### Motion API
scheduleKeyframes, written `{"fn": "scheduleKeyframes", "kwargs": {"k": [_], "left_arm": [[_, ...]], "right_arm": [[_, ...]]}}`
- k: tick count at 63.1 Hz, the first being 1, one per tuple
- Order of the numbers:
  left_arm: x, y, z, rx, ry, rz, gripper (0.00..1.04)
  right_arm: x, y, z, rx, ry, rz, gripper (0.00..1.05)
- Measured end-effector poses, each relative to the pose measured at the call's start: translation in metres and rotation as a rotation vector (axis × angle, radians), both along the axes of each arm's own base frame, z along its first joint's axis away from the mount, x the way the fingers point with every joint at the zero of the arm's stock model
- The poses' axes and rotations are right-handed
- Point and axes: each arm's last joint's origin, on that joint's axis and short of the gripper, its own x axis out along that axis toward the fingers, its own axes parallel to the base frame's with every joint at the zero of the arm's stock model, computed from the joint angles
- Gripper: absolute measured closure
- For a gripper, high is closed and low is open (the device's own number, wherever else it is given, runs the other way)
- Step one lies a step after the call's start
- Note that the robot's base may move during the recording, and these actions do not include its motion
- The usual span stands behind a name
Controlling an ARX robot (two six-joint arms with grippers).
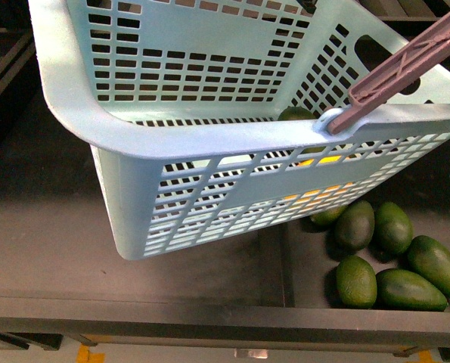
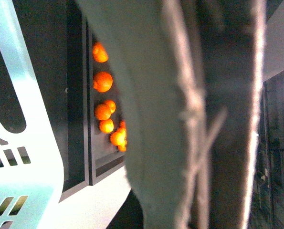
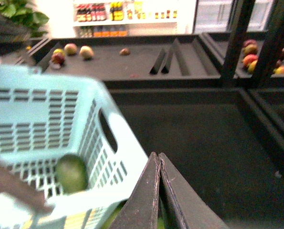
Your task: Pick mango and avocado into basket
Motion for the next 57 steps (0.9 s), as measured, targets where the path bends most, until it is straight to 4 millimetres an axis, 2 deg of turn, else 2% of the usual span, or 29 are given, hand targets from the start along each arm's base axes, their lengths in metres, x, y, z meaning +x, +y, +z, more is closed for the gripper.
{"fn": "scheduleKeyframes", "kwargs": {"k": [3, 9, 57], "left_arm": [[0.000, 0.000, -0.001, 0.001, 0.001, -0.001, 1.00], [0.001, 0.000, 0.000, 0.001, -0.005, 0.003, 1.00], [0.000, 0.000, 0.000, -0.001, 0.000, 0.001, 1.00]], "right_arm": [[-0.021, 0.001, -0.016, -0.002, 0.022, 0.012, 1.03], [-0.030, 0.001, -0.005, -0.002, -0.054, 0.005, 1.03], [-0.052, 0.001, -0.002, -0.002, -0.069, 0.004, 1.03]]}}
